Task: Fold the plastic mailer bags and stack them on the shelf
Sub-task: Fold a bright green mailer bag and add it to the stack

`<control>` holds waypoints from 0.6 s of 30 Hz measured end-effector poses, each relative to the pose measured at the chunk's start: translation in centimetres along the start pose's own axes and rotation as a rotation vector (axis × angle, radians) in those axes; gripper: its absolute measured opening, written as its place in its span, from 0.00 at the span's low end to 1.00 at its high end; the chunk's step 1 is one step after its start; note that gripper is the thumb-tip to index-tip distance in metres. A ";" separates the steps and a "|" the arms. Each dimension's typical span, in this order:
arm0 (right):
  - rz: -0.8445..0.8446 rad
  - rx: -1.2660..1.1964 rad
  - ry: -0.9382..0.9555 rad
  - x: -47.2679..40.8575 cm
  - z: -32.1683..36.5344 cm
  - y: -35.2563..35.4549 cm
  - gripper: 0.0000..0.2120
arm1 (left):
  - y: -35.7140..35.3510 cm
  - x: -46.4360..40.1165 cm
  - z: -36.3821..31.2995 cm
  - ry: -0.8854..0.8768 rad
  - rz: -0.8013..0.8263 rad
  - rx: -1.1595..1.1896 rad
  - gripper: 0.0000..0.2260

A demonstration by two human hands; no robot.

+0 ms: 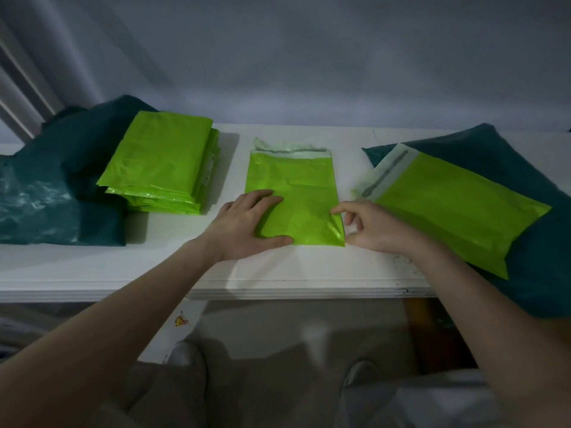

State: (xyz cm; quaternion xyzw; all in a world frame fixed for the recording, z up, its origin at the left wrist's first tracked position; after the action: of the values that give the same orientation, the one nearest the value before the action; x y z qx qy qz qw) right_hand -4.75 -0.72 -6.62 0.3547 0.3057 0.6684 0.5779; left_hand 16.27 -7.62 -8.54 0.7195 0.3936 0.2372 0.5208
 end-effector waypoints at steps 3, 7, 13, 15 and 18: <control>-0.138 0.040 0.020 -0.2 0.0 0.7 0.19 | 0.5 -0.2 -0.1 -0.003 -0.003 -0.017 0.44; -0.219 0.161 0.098 -0.9 1.7 0.0 0.20 | 0.8 -1.1 -0.1 0.040 0.005 0.096 0.37; -0.152 0.290 0.143 -2.4 4.0 -2.2 0.23 | 0.1 -2.2 -1.1 0.028 0.011 0.054 0.29; -0.157 0.331 0.119 -2.7 4.1 -2.1 0.22 | 0.2 -2.3 -1.2 0.036 0.005 0.021 0.29; -0.173 0.392 0.085 -2.8 4.2 -1.8 0.20 | 0.5 -2.4 -1.4 0.047 0.007 0.066 0.27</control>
State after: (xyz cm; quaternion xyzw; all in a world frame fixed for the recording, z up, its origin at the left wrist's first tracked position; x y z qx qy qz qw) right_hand -0.09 -3.28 -6.06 0.4041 0.4832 0.5585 0.5397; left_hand 14.01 -8.86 -7.44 0.7318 0.4110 0.2427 0.4865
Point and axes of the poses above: each hand's wrist, its own x-axis away from the middle knuckle, its own y-axis out of the back of the hand, z = x × y, the point moved 5 cm from there along -x, towards the middle knuckle, and after that the axes turned 6 degrees about y, right-handed, at the moved point
